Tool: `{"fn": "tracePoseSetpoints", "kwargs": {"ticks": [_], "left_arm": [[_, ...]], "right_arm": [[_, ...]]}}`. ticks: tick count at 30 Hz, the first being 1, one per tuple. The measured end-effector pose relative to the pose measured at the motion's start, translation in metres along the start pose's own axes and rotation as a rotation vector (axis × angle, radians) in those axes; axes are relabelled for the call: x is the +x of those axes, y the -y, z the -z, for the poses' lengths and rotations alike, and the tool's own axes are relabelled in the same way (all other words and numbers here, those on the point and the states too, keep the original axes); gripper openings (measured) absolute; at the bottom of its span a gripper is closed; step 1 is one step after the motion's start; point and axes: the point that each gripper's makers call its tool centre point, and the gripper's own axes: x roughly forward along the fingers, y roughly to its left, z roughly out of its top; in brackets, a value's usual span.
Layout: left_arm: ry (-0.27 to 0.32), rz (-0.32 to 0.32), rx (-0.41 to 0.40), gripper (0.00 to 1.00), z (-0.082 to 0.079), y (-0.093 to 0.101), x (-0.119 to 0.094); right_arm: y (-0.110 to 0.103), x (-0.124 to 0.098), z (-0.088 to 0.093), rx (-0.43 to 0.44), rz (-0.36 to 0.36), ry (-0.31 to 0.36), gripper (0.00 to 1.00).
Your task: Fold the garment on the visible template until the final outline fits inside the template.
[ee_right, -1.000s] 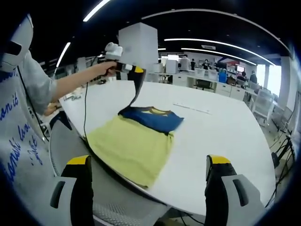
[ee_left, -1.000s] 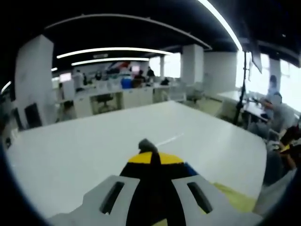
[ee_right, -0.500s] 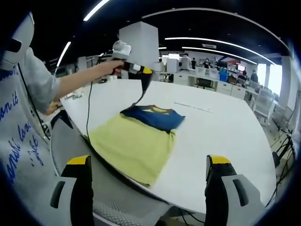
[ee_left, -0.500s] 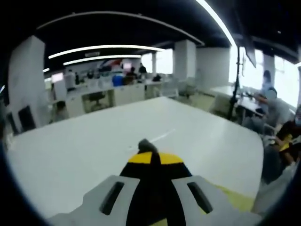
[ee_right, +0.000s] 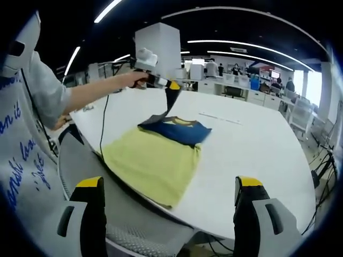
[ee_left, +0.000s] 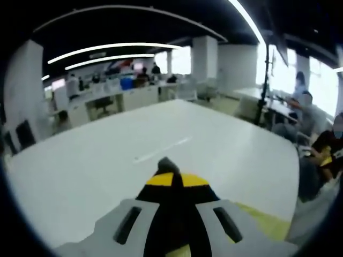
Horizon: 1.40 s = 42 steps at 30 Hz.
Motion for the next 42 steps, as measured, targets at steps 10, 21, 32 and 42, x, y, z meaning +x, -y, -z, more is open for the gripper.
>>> {"fn": "tracePoseSetpoints", "kwargs": {"ticks": [10, 21, 32, 42], "left_arm": [[-0.04, 0.033, 0.001, 0.0, 0.012, 0.015, 0.017], [-0.089, 0.064, 0.006, 0.0, 0.028, 0.026, 0.029], [-0.132, 0.096, 0.0, 0.0, 0.043, 0.033, 0.042], [-0.161, 0.097, -0.037, 0.0, 0.065, 0.038, 0.055]], "right_arm": [[0.002, -0.001, 0.002, 0.008, -0.008, -0.005, 1.0], [0.003, 0.003, 0.003, 0.012, -0.024, -0.009, 1.0], [0.003, 0.006, 0.004, 0.011, -0.038, -0.017, 1.0], [0.005, 0.007, 0.005, 0.017, -0.037, -0.024, 1.0]]}}
